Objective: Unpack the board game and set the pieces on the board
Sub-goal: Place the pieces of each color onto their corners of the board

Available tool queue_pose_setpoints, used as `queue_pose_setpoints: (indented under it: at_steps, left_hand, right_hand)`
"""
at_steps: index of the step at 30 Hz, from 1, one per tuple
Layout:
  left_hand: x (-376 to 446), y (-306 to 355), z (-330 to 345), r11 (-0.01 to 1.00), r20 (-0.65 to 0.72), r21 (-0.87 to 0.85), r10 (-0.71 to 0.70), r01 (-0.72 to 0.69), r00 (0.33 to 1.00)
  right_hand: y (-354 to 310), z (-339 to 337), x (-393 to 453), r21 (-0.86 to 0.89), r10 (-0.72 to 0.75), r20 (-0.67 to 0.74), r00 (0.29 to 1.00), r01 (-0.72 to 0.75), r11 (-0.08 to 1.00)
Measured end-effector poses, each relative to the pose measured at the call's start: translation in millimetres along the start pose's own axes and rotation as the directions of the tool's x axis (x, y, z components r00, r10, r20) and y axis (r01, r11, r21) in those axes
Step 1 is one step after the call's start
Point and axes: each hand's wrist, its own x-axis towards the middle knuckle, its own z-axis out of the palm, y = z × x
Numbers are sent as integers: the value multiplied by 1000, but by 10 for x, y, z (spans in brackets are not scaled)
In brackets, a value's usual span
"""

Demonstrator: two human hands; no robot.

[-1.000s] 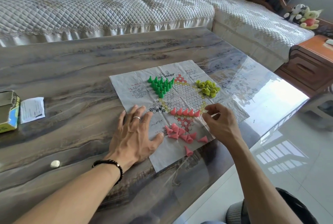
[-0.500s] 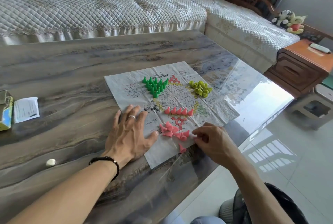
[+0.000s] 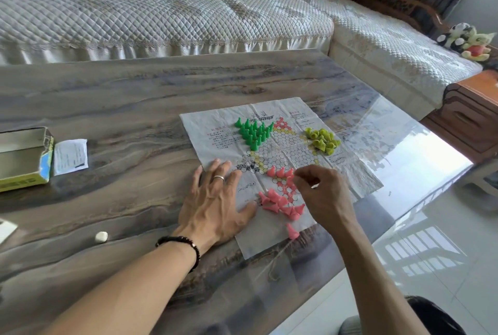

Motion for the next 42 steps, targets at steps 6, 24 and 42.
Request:
queue_pose_setpoints:
  at_steps: [6,24,42]
  left_hand:
    - [14,-34,22,1000,7,4,3,-3,1000]
    - [19,-33,23,1000,25,14,0,-1,1000]
    - [12,-35,53,999,-31,-32,4,-5,1000]
  right_hand:
    - [-86,147,94,-103,-74,61,995,80,992]
    - [-167,249,137,-133,-36,79,996,46,990]
    - [163,-148,-256,-93,17,203,979,2,996]
